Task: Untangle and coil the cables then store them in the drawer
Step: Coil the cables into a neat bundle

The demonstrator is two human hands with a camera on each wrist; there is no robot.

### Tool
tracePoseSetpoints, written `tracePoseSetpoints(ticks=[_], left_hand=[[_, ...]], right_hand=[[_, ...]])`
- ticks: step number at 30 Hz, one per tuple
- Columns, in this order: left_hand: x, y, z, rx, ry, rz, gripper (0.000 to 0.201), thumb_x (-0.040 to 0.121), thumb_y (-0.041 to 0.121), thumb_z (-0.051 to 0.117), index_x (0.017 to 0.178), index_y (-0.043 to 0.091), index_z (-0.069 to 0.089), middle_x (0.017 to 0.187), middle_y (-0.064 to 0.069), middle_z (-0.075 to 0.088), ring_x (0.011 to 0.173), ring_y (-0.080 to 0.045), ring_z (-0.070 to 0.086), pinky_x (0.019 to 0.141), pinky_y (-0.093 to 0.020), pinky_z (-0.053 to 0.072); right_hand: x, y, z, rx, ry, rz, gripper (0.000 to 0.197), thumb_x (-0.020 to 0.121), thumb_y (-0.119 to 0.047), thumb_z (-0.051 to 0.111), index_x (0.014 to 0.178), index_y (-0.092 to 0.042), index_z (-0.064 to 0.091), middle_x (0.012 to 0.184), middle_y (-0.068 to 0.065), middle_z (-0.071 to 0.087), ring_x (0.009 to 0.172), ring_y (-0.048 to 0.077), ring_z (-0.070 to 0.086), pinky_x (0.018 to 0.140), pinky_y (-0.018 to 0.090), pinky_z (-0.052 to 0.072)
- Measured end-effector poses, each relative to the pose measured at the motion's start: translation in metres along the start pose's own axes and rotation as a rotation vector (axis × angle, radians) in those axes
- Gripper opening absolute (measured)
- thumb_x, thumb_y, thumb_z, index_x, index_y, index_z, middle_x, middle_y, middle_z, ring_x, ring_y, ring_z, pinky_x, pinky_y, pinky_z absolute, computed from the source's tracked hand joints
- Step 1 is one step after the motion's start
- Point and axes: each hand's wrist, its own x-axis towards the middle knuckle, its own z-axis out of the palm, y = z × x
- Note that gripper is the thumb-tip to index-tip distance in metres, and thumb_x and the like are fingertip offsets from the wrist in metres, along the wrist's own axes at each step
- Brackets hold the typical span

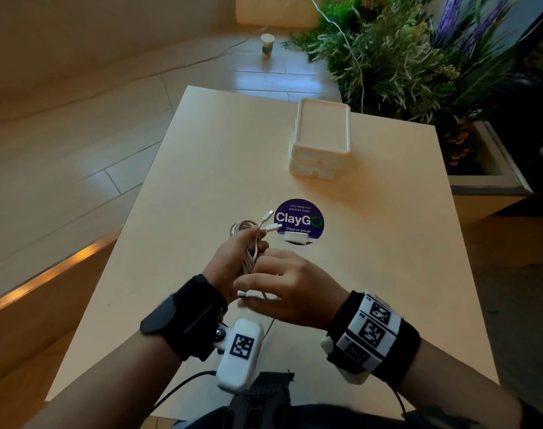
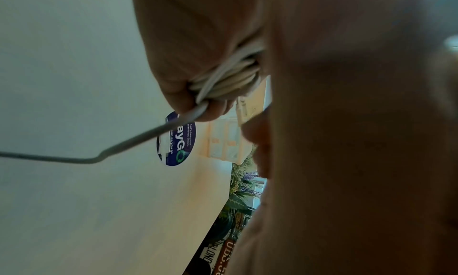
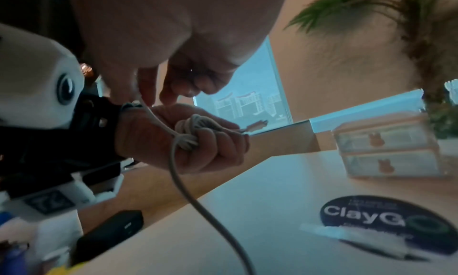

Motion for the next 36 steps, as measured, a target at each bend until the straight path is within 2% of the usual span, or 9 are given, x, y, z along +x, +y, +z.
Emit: tracePoseSetpoints(ticks=[6, 10, 14, 17, 20, 24, 30, 33, 36], left_hand=[[-0.006, 0.0, -0.001, 0.114, -0.055, 0.074, 0.028, 0.087, 0.016, 0.05, 0.06, 0.02, 0.055, 0.057, 0.004, 0.041, 0.044, -0.007, 0.041, 0.041, -0.02, 0.031], [-0.012, 0.011, -0.005, 0.216, -0.186, 0.04, 0.013, 0.085, 0.024, 0.054, 0.073, 0.019, 0.055, 0.065, 0.0, 0.039, 0.046, -0.007, 0.043, 0.04, -0.02, 0.029], [-0.021, 0.016, -0.006, 0.261, -0.405, -0.014, 0.051, 0.068, 0.068, 0.058, 0.085, 0.02, 0.062, 0.06, 0.004, 0.047, 0.055, -0.008, 0.045, 0.043, -0.018, 0.031], [-0.022, 0.015, -0.007, 0.257, -0.504, 0.058, 0.06, 0.057, 0.053, 0.08, 0.101, 0.017, 0.06, 0.067, 0.002, 0.047, 0.061, -0.007, 0.043, 0.047, -0.017, 0.036], [-0.019, 0.01, 0.0, 0.341, -0.398, 0.179, 0.045, 0.074, 0.019, 0.072, 0.114, 0.011, 0.054, 0.085, -0.008, 0.05, 0.077, -0.014, 0.048, 0.059, -0.022, 0.042], [-0.011, -0.004, 0.014, 0.17, -0.24, 0.286, 0.043, 0.089, 0.025, 0.057, 0.123, 0.001, 0.05, 0.105, -0.016, 0.059, 0.1, -0.025, 0.056, 0.083, -0.036, 0.047], [-0.003, -0.013, 0.036, 0.072, 0.001, 0.424, 0.032, 0.094, 0.022, 0.053, 0.114, -0.002, 0.054, 0.105, -0.019, 0.065, 0.098, -0.024, 0.065, 0.077, -0.028, 0.053], [0.002, -0.013, 0.035, -0.023, 0.049, 0.417, 0.034, 0.093, 0.022, 0.054, 0.115, -0.004, 0.054, 0.11, -0.021, 0.065, 0.098, -0.024, 0.068, 0.077, -0.029, 0.054], [0.005, -0.009, 0.033, -0.116, 0.009, 0.358, 0.023, 0.093, 0.02, 0.054, 0.105, 0.001, 0.058, 0.101, -0.02, 0.068, 0.091, -0.025, 0.068, 0.079, -0.031, 0.056]], right_hand=[[0.007, 0.011, -0.008, -0.001, 0.221, 0.432, 0.013, 0.082, -0.026, 0.064, 0.088, -0.014, 0.067, 0.106, 0.004, 0.059, 0.103, 0.022, 0.049, 0.087, 0.046, 0.04], [0.001, 0.022, -0.009, 0.055, 0.109, 0.499, 0.02, 0.088, -0.037, 0.053, 0.098, -0.022, 0.06, 0.144, 0.0, 0.042, 0.139, 0.018, 0.025, 0.11, 0.048, 0.02], [-0.002, 0.024, -0.008, 0.122, 0.112, 0.48, 0.023, 0.091, -0.036, 0.049, 0.102, -0.018, 0.057, 0.125, 0.002, 0.057, 0.12, 0.022, 0.043, 0.099, 0.047, 0.038], [-0.001, 0.022, -0.007, 0.268, 0.164, 0.555, 0.023, 0.09, -0.035, 0.048, 0.105, -0.018, 0.053, 0.109, 0.0, 0.057, 0.105, 0.021, 0.049, 0.089, 0.043, 0.046], [0.002, 0.022, -0.005, 0.386, 0.131, 0.669, 0.032, 0.091, -0.039, 0.041, 0.12, -0.025, 0.042, 0.113, 0.005, 0.056, 0.106, 0.017, 0.054, 0.092, 0.039, 0.047], [0.004, 0.029, 0.001, 0.284, 0.184, 0.648, 0.038, 0.093, -0.027, 0.037, 0.127, -0.012, 0.048, 0.12, 0.006, 0.06, 0.112, 0.017, 0.054, 0.097, 0.036, 0.043], [0.008, 0.026, 0.018, 0.232, 0.333, 0.762, 0.044, 0.092, -0.033, 0.036, 0.127, -0.013, 0.054, 0.12, 0.006, 0.066, 0.112, 0.019, 0.059, 0.101, 0.049, 0.041], [0.011, 0.025, 0.017, 0.108, 0.147, 0.792, 0.052, 0.092, -0.038, 0.025, 0.137, -0.02, 0.043, 0.143, -0.002, 0.047, 0.139, 0.015, 0.029, 0.115, 0.056, 0.005], [0.007, 0.027, 0.008, 0.18, 0.052, 0.8, 0.049, 0.095, -0.036, 0.029, 0.144, -0.032, 0.027, 0.159, -0.004, 0.008, 0.144, 0.007, -0.003, 0.117, 0.048, -0.001]])
